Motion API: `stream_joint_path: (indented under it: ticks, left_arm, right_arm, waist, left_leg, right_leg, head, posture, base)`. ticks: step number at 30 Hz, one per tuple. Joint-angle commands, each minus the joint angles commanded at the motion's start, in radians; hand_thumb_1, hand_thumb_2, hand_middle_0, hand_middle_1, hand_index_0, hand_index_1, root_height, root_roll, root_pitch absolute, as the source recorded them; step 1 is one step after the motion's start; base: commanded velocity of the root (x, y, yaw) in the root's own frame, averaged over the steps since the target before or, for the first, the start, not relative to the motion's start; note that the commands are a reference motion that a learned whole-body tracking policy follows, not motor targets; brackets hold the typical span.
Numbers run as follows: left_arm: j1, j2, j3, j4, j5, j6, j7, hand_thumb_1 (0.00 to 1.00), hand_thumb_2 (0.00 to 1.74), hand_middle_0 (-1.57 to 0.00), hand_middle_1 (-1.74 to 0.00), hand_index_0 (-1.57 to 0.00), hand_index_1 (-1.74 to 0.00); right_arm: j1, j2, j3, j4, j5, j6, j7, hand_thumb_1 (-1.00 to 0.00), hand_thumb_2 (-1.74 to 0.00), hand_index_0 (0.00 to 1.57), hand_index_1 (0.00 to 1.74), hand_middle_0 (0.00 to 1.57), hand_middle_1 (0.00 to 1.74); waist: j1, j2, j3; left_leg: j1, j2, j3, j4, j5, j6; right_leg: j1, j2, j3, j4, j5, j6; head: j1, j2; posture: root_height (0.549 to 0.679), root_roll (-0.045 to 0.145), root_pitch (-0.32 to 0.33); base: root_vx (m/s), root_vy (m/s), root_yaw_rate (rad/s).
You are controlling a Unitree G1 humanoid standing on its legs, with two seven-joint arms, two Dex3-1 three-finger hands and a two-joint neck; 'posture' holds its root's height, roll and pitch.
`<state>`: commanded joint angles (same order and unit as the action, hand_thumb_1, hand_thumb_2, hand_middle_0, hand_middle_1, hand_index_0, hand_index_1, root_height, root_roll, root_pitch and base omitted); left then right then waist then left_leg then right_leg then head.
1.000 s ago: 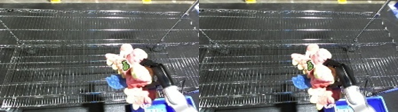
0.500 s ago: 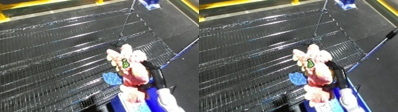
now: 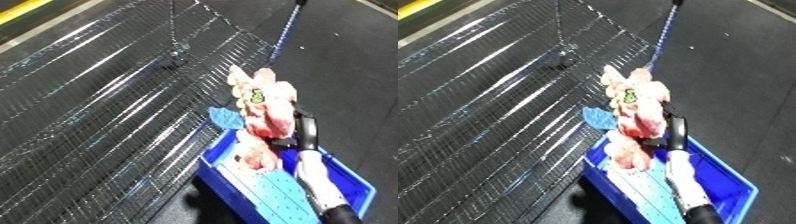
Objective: Pick up the object and place it into the box
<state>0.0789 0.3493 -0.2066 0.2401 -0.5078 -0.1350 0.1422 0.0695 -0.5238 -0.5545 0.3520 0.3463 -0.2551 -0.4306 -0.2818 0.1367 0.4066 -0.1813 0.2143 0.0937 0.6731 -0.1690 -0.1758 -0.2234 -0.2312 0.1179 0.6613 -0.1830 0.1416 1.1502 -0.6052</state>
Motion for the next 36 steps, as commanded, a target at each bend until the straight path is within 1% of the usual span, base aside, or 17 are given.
stream_joint_path:
  ticks: [6,10,14,18,23,31,36]
  left_arm:
    - [-0.006,0.003,-0.017,0.019,0.002,-0.004,-0.007,1.00,1.74,-1.57,-1.74,-1.57,-1.74]
    - [-0.005,0.007,-0.017,0.016,0.003,-0.009,-0.007,1.00,1.74,-1.57,-1.74,-1.57,-1.74]
    - [0.000,0.013,-0.012,0.016,0.008,-0.015,-0.006,1.00,1.74,-1.57,-1.74,-1.57,-1.74]
    - [0.001,0.016,-0.012,0.017,0.014,-0.020,-0.007,1.00,1.74,-1.57,-1.74,-1.57,-1.74]
    - [-0.003,0.018,-0.012,0.017,0.018,-0.025,-0.005,1.00,1.74,-1.57,-1.74,-1.57,-1.74]
    - [0.001,0.024,-0.013,0.014,0.027,-0.025,-0.007,1.00,1.74,-1.57,-1.74,-1.57,-1.74]
    - [0.010,0.026,-0.007,0.001,0.031,-0.025,-0.010,1.00,1.74,-1.57,-1.74,-1.57,-1.74]
  right_arm:
    - [0.017,0.003,-0.047,0.023,0.017,-0.017,-0.014,-0.85,-1.48,1.33,1.48,1.33,1.48]
    - [0.021,0.018,-0.077,0.057,0.053,-0.033,-0.023,-0.65,-1.13,1.02,1.13,1.02,1.13]
    - [0.021,0.028,-0.106,0.119,0.094,-0.043,-0.039,-0.45,-0.78,0.71,0.78,0.71,0.78]
    - [0.018,0.019,-0.120,0.176,0.112,-0.040,-0.048,-0.25,-0.44,0.39,0.44,0.39,0.44]
    - [0.017,0.001,-0.119,0.214,0.111,-0.032,-0.040,0.00,0.00,0.00,0.00,0.00,0.00]
    - [0.021,-0.004,-0.123,0.240,0.114,-0.033,-0.037,0.00,0.00,0.00,0.00,0.00,0.00]
    - [0.022,-0.001,-0.125,0.250,0.132,-0.039,-0.032,0.00,0.00,0.00,0.00,0.00,0.00]
  waist:
    - [-0.039,0.005,-0.001]
    - [-0.054,0.013,-0.002]
    - [-0.061,0.021,-0.007]
    - [-0.063,0.026,-0.011]
    - [-0.066,0.035,-0.012]
    - [-0.064,0.037,-0.013]
    - [-0.055,0.035,-0.016]
  left_leg:
    - [0.001,-0.001,0.013,0.005,-0.006,-0.0028]
    - [0.002,-0.001,0.023,0.000,-0.006,-0.0054]
    - [0.004,0.001,0.031,-0.008,-0.006,-0.0081]
    - [0.007,0.000,0.036,-0.015,-0.005,-0.0105]
    - [0.011,-0.002,0.041,-0.026,0.000,-0.0117]
    - [0.012,-0.002,0.042,-0.037,0.009,-0.0128]
    - [0.013,-0.002,0.040,-0.046,0.015,-0.0131]
  right_leg:
    - [-0.012,0.0052,0.011,0.007,-0.001,-0.0026]
    - [-0.019,0.0048,0.017,0.006,-0.002,-0.0028]
    - [-0.021,0.0032,0.019,-0.003,-0.001,-0.0017]
    - [-0.020,0.0035,0.020,-0.011,0.001,-0.0011]
    - [-0.017,0.0032,0.021,-0.021,0.000,-0.0018]
    - [-0.012,0.0031,0.018,-0.034,-0.001,-0.0012]
    - [-0.009,0.0020,0.013,-0.044,-0.001,-0.0001]
  head:
    - [0.007,-0.011]
    - [0.008,-0.005]
    - [0.016,-0.006]
    - [0.020,-0.006]
    - [0.017,-0.004]
    - [0.017,-0.016]
    - [-0.008,-0.026]
  posture:
    - [0.639,0.095,-0.226]
    - [0.640,0.100,-0.218]
    - [0.641,0.103,-0.210]
    - [0.643,0.104,-0.205]
    - [0.644,0.107,-0.200]
    - [0.646,0.109,-0.196]
    - [0.647,0.109,-0.193]
  base:
    - [-0.006,0.019,-0.064]
    - [-0.006,0.019,-0.067]
    - [-0.001,0.006,-0.059]
    - [-0.001,-0.002,-0.042]
    - [-0.006,0.002,-0.035]
    - [-0.001,-0.007,-0.007]
    - [0.005,-0.009,0.016]
